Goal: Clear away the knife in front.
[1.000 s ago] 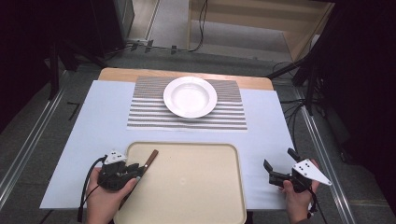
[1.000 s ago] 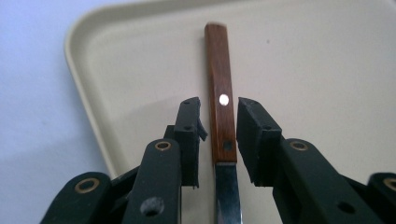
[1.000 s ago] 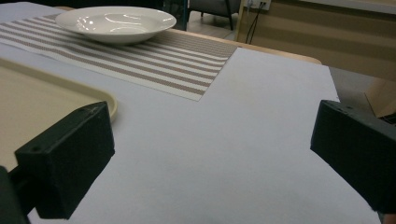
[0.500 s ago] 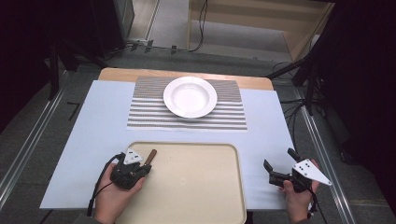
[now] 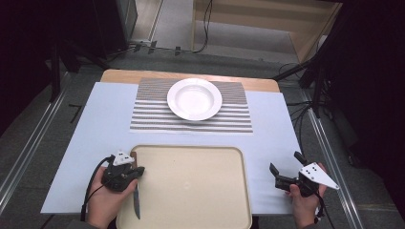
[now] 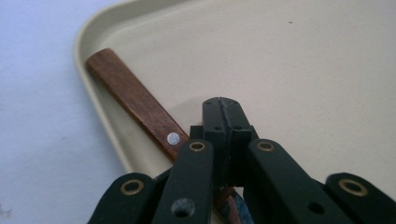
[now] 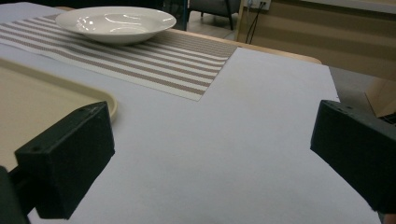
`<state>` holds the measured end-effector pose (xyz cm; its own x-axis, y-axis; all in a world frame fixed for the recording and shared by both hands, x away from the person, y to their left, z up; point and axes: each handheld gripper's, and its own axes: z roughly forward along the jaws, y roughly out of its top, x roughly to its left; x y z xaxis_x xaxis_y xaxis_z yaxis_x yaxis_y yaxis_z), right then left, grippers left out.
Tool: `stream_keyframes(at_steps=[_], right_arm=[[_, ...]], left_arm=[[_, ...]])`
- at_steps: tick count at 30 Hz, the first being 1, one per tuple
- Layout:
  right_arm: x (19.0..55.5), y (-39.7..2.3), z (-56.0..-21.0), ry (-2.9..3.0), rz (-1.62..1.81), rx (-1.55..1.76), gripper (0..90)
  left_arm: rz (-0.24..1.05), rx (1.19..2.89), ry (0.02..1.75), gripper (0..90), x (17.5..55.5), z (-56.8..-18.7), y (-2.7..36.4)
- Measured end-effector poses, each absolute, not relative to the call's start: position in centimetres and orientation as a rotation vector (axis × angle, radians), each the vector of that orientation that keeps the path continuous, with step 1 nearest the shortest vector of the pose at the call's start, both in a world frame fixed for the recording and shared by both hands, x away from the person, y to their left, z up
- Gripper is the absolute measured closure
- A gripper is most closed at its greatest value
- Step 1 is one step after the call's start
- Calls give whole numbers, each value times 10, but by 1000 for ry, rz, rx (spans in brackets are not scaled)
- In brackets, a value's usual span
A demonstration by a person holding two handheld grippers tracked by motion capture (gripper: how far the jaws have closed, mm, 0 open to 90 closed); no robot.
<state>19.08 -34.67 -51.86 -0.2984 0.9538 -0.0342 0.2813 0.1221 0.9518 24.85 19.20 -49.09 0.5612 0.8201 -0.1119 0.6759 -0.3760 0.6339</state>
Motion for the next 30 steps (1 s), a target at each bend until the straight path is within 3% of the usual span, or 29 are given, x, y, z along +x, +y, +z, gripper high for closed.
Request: stream_keyframes(at_steps=[11,12,13,15,16,20,21,22,23,24,25,26,27,30], right_arm=[[191,-347,-519,1692,1205,1212,0],[191,-347,-519,1692,1206,1213,0],[191,-347,-519,1692,1206,1213,0],[191,-347,-518,1692,1208,1213,0],[191,-347,-518,1692,1208,1213,0],[191,-347,-518,1692,1207,1212,0],[191,-347,-518,1692,1207,1213,0],[191,-347,-519,1693,1207,1210,0],[191,-347,-519,1693,1207,1210,0],[191,-347,-519,1693,1206,1209,0],[191,-347,-519,1693,1206,1209,0],[191,-347,-519,1693,1206,1210,0],[191,-347,-519,1693,1206,1210,0],[191,-347,-519,1693,1206,1209,0]], left_arm=[[301,2125,1214,891,251,-492,201],[289,2117,1196,824,251,-493,202],[279,2092,1189,824,251,-493,203],[271,2053,1165,691,251,-493,206],[273,2039,1151,691,251,-493,207],[291,1985,1091,516,248,-489,208],[300,1977,1080,465,248,-487,208],[317,1969,1074,347,248,-486,208],[334,1959,1071,347,247,-485,207],[342,1952,1071,248,247,-484,207],[343,1947,1063,248,247,-483,208],[336,1939,1056,132,246,-483,208],[326,1934,1040,132,246,-482,209],[288,1908,972,0,245,-480,214]])
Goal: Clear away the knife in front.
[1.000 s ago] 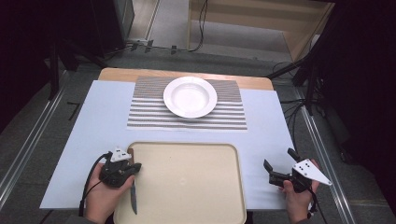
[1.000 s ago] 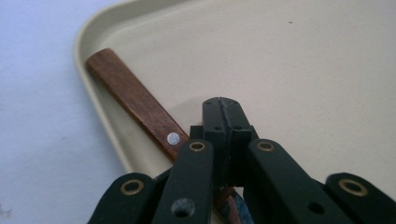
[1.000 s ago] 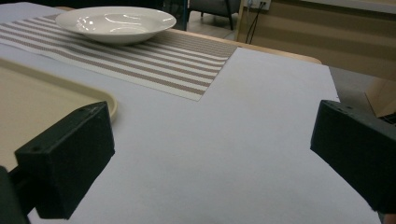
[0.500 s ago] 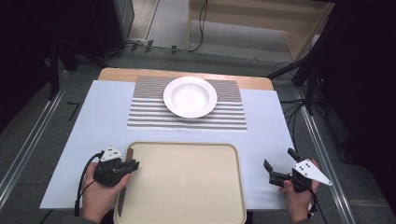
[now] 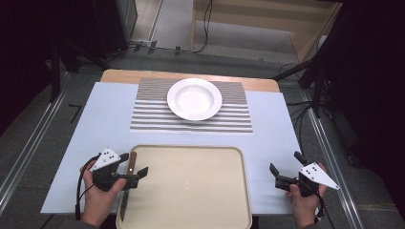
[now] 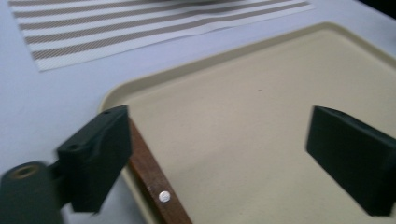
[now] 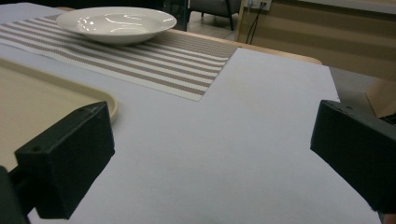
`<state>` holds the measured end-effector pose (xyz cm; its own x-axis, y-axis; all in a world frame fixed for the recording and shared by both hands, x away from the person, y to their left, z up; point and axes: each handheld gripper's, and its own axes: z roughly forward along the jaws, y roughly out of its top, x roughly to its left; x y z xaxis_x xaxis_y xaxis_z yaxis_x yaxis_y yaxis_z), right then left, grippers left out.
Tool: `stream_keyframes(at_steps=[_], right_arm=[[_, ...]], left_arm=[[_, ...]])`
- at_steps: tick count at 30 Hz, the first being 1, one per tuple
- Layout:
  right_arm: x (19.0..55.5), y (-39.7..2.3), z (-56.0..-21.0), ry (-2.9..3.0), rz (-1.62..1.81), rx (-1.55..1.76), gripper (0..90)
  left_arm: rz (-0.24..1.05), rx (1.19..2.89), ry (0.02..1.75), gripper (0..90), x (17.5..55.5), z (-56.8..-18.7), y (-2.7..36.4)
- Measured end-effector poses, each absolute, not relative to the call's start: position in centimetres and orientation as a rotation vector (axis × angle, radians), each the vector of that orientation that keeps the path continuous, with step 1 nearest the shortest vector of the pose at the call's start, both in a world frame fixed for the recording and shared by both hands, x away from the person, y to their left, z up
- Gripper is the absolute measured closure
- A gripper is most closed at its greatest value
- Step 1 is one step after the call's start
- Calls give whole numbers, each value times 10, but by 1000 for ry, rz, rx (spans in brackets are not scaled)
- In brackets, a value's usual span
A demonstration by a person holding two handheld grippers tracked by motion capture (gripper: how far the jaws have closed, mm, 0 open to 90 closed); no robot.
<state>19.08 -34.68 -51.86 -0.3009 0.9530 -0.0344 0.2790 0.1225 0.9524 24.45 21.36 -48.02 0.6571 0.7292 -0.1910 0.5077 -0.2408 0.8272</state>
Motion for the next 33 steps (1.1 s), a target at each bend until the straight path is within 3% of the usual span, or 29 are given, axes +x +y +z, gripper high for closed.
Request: stream_keyframes(at_steps=[16,33], right_arm=[[190,-347,-518,1689,1215,1216,0],[190,-348,-518,1684,1223,1218,0]], left_arm=[[353,1792,900,0,241,-471,238],[415,1723,975,0,243,-466,277]])
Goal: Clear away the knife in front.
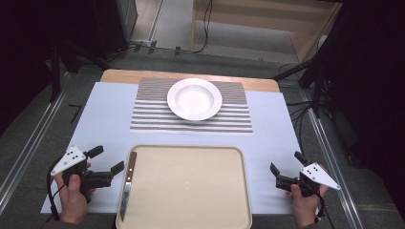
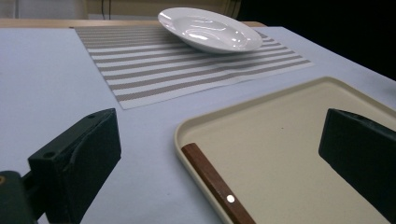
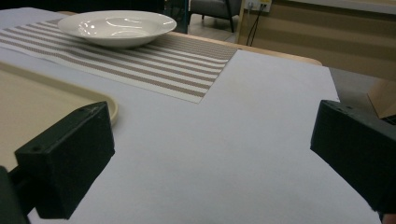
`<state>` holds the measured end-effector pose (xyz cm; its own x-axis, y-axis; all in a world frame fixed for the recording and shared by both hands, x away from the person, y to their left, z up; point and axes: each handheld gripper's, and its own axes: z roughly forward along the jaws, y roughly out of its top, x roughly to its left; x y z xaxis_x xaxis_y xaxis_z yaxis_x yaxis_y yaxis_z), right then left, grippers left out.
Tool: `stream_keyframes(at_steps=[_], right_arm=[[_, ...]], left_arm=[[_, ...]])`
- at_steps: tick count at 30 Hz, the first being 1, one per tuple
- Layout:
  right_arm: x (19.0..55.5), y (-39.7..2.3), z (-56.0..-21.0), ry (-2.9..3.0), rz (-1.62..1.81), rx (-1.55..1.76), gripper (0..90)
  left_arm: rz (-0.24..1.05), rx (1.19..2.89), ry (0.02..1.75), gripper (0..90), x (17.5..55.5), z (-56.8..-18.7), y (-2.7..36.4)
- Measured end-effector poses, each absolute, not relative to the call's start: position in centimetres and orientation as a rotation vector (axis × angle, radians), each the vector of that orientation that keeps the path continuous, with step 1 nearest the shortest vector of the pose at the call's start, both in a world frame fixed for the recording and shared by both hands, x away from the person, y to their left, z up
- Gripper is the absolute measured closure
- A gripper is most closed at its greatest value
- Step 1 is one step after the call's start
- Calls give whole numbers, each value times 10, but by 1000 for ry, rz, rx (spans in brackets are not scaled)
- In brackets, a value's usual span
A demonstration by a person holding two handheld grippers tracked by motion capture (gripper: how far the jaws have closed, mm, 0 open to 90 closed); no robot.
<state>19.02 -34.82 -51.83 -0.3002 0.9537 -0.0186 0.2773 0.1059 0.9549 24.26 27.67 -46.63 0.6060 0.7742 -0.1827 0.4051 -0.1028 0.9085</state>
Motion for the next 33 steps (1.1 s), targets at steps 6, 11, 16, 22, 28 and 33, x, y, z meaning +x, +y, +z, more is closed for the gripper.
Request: stream_keyframes(at_steps=[6,11,16,22,28,33], right_arm=[[189,-350,-518,1674,1237,1224,0],[189,-351,-518,1672,1243,1228,0],[189,-352,-518,1672,1248,1233,0],[189,-351,-518,1675,1242,1232,0],[191,-351,-518,1674,1233,1241,0],[191,-351,-518,1670,1234,1248,0]], left_arm=[[433,1702,997,0,244,-466,292],[460,1681,1028,0,244,-466,306],[478,1665,1052,0,245,-466,319],[489,1652,1074,0,246,-468,335],[501,1632,1103,0,247,-472,349],[499,1617,1100,0,249,-477,355]])
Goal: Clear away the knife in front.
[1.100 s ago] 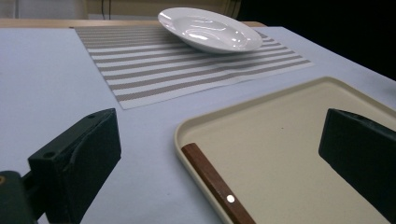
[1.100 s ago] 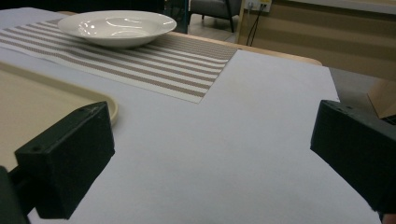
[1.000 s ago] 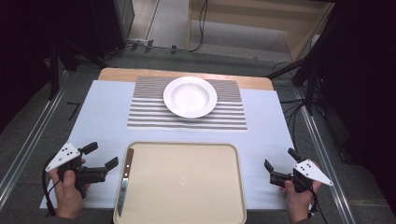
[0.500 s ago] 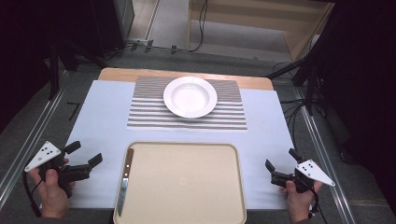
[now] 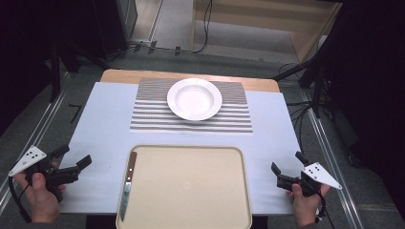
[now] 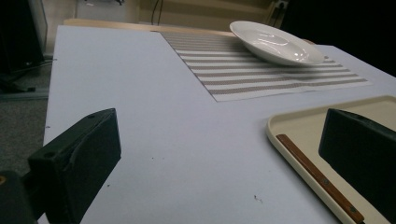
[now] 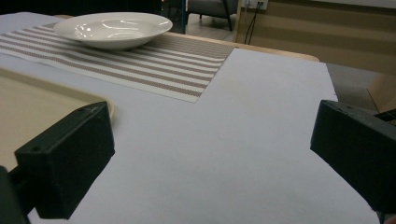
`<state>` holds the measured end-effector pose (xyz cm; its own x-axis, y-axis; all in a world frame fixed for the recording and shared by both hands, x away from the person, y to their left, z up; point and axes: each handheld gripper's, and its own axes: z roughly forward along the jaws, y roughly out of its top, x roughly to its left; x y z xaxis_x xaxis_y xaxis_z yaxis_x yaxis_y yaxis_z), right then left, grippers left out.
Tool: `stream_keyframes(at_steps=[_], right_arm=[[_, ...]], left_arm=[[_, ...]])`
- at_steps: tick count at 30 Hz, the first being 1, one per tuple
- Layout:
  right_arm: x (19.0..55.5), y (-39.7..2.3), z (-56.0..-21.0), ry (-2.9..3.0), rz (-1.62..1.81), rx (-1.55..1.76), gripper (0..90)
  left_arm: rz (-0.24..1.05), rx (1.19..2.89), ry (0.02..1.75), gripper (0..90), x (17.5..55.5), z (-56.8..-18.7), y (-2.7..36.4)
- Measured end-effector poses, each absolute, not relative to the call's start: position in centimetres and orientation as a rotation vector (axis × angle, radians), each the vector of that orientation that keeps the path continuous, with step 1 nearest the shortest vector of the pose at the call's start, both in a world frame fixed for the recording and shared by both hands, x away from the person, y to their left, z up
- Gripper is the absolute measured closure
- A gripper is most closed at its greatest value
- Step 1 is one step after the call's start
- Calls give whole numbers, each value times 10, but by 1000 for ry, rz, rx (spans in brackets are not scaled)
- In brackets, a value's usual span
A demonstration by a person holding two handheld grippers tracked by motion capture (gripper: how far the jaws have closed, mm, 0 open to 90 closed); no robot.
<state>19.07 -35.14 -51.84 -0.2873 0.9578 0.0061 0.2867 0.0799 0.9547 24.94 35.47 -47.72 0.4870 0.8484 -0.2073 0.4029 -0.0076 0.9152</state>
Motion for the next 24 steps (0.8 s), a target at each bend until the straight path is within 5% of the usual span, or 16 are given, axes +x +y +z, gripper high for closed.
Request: stream_keyframes(at_steps=[24], right_arm=[[191,-350,-518,1681,1228,1236,0]], left_arm=[[482,1548,1082,0,248,-491,356]])
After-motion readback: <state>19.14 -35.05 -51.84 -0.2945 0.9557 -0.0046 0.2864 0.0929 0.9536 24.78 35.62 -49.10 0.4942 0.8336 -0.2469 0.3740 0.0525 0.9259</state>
